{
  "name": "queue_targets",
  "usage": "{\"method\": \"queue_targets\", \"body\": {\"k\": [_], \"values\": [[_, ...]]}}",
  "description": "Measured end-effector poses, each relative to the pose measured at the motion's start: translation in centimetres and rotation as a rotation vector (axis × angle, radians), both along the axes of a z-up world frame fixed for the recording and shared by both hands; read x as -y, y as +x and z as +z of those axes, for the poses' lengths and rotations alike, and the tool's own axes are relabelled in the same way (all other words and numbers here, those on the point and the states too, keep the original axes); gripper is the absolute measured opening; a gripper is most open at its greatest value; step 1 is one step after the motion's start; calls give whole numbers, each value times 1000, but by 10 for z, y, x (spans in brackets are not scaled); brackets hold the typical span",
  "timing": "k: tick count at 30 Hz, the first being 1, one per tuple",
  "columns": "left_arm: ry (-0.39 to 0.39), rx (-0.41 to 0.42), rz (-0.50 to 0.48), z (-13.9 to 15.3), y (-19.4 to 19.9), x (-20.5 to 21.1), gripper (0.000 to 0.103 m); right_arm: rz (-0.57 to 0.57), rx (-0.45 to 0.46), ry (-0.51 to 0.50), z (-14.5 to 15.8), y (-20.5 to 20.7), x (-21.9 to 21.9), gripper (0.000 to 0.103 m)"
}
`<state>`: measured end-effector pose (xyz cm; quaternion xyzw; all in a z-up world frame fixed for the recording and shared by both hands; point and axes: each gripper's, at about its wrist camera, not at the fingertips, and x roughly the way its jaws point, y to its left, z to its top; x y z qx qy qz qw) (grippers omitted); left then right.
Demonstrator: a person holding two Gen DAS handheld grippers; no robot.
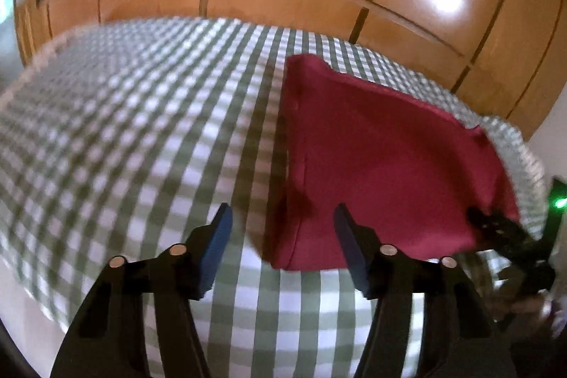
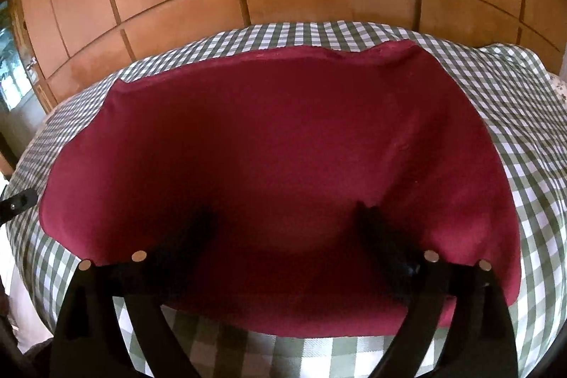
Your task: Fold small clothes
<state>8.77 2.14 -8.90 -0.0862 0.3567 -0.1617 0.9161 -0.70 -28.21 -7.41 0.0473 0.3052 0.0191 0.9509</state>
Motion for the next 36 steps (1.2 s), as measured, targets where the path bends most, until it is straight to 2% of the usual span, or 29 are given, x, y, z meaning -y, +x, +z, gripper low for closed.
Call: {"method": "queue_targets", "body": {"k": [3, 5, 7, 9, 14, 16, 18, 20, 21, 23, 25, 26, 27, 29, 32, 34, 36], "values": [[-94, -39, -43, -6, 0, -10, 53, -4, 16, -5, -2, -2, -1, 92], [-119, -44, -74, -7, 0, -9, 53, -4, 22, -7, -3, -2, -2, 92], [-108, -38, -91, -6, 2, -4, 41, -3, 26, -7, -3, -2, -1, 92], [-54, -47, -100, -9, 12, 6, 7, -3, 30, -6, -3, -2, -1, 92], [12, -63, -70, -20, 11, 10, 6, 4, 42, -6, -5, -4, -2, 92], [7, -69, -57, -28, 11, 5, 6, 4, 52, -17, -6, -5, -4, 92], [-49, -94, -27, -28, 14, -2, 14, 2, 54, -22, -7, -5, -5, 92], [-49, -91, 9, -21, 13, -3, 24, 4, 51, -18, -6, -5, -4, 92], [-30, -74, 20, -16, 12, -1, 26, 3, 43, -23, -5, -5, -5, 92], [3, -6, 3, -1, 3, 8, 26, 8, 17, -34, 2, -6, -6, 92], [34, 66, -26, 12, -6, 20, 36, 23, 2, 16, 11, -10, 1, 92], [43, 118, -60, 20, -13, 28, 49, 19, 9, 49, 16, -13, 7, 92], [49, 145, -81, 23, -15, 34, 58, 3, 21, 71, 20, -16, 14, 92], [94, 182, -134, 24, -18, 51, 60, -56, 43, 105, 28, -22, 34, 92], [155, 146, -171, 11, -7, 73, 60, -141, -11, 169, 20, -23, 71, 93], [211, 83, -147, -6, 6, 78, 60, -157, -71, 233, 0, -23, 96, 87], [224, 38, -131, -21, 16, 74, 60, -127, -23, 250, -5, -33, 102, 80]]}}
